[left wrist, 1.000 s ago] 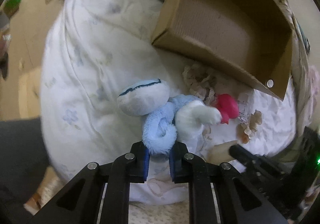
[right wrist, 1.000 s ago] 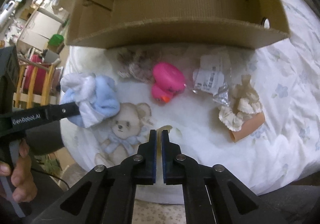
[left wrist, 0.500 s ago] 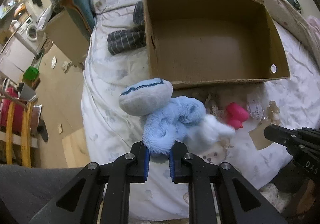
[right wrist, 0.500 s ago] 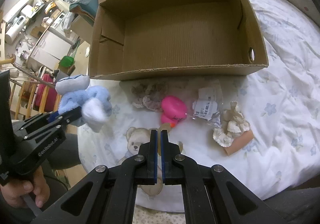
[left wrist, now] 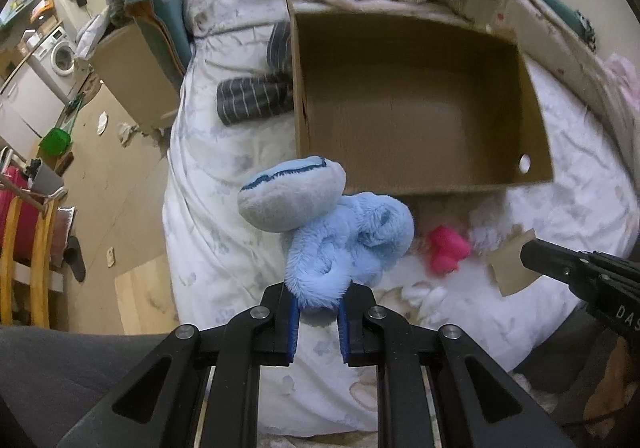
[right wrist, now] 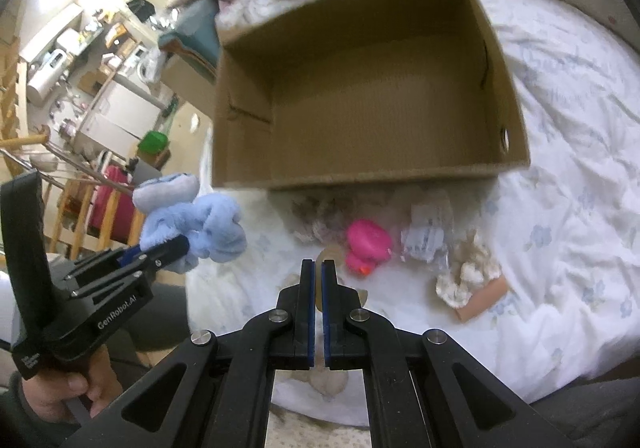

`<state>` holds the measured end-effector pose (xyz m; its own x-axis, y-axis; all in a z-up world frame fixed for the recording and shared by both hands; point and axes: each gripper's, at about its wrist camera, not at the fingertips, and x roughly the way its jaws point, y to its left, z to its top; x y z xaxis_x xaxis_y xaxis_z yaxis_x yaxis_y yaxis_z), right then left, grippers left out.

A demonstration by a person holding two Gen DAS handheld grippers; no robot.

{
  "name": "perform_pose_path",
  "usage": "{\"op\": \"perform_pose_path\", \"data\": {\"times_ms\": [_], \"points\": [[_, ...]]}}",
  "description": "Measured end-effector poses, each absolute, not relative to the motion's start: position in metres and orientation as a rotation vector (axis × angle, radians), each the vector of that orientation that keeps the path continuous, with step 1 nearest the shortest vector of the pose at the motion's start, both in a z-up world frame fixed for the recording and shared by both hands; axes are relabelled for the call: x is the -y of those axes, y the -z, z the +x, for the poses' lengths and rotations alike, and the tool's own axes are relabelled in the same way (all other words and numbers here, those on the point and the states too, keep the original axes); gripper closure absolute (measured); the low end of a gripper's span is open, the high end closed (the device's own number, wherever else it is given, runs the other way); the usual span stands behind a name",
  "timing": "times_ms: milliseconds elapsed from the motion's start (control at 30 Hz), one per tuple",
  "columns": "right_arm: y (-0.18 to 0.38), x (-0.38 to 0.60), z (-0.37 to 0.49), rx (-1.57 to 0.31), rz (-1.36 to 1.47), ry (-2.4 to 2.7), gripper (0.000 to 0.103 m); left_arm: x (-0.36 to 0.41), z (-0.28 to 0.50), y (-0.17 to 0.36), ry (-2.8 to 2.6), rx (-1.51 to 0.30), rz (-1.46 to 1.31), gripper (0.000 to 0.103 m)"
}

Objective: Organize soft objects
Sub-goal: 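Lift the blue plush with the left gripper and carry it over the box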

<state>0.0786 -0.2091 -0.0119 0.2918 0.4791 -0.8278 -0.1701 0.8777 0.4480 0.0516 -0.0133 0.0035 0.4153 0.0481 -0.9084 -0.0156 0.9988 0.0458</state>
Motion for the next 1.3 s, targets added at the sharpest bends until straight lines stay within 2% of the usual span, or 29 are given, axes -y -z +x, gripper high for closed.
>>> {"op": "perform_pose_path", "data": {"times_ms": [200,467,833,1300], "points": [[-0.02,0.219,0.102,-1.135,0.32,-0.455,0.099,0.012,0.075,-0.026,-0.036,-1.092,0.029,0.089],[-0.04,0.225,0.149,-1.077,0.277,-0.424,0.099,0.017,0.121,-0.026,-0.034,-1.1,0.004,0.089],[0.015,0.233,0.191,-1.132,0.289,-0.337,0.099,0.027,0.167,0.006,-0.018,-1.077,0.009,0.089],[0.041,0.219,0.196,-1.171,0.205,-0.313,0.099,0.041,0.169,0.035,0.046,-1.084,0.005,0.088]]}}
